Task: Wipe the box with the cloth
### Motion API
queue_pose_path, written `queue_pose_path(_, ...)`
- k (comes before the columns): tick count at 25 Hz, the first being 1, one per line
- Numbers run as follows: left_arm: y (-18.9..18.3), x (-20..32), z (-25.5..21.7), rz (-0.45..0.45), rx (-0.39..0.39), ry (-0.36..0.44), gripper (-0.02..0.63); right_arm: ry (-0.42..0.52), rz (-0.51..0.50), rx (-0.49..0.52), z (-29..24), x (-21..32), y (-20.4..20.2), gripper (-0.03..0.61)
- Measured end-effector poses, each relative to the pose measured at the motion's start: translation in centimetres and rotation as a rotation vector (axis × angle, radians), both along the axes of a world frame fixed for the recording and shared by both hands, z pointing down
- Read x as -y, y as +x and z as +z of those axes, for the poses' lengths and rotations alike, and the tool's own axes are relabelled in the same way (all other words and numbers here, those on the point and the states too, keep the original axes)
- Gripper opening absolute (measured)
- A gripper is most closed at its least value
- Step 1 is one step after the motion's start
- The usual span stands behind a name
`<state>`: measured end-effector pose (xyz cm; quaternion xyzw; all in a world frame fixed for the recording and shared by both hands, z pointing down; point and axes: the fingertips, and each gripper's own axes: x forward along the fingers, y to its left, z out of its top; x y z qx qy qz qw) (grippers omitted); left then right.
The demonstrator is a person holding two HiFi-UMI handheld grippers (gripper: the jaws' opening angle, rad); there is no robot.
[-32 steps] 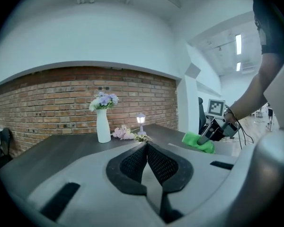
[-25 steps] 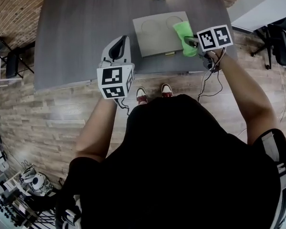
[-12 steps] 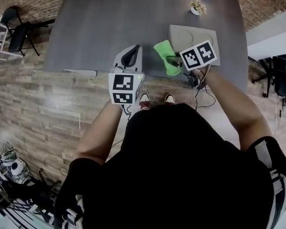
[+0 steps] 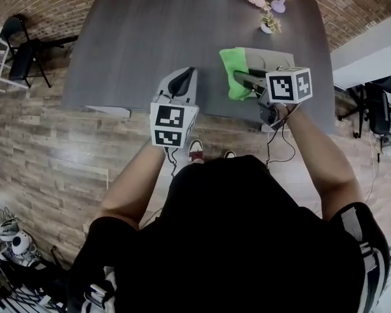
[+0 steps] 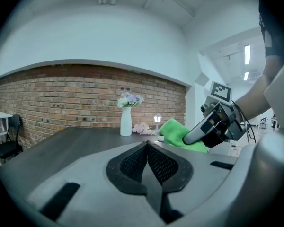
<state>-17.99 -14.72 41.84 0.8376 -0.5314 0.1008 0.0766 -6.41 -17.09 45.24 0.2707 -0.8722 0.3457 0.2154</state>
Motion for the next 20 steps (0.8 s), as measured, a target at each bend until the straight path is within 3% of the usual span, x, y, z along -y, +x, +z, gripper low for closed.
queue_pose_path(6, 6.7, 3.5, -5.3, 0.051, 0.013, 0.110, 0.009, 0.273, 0.160, 0.075, -7.9, 4.6, 7.9, 0.078)
queue_pose_path(9, 10.5, 3.2, -7.7, 0.050, 0.015, 0.130, 0.009, 0.379, 0.209, 0.094, -11.2, 4.2, 12.2, 0.077)
queue_pose_path(13, 16.9, 0.9, -10.5, 0.068, 0.010, 0.150, 0.009, 0.481, 0.239, 0.116, -14.9, 1.9, 17.7, 0.077)
queue_pose_path(16, 21.8, -2.0, -10.6, 0.102, -0.018, 0.123, 0.009, 0.552, 0.258, 0.119, -16.3, -0.1, 21.3, 0.077)
queue_pose_path(20, 24.6, -5.0, -10.8, 0.065, -0.070, 0.097, 0.009, 0.584, 0.303, 0.096, -16.2, -2.2, 24.2, 0.077)
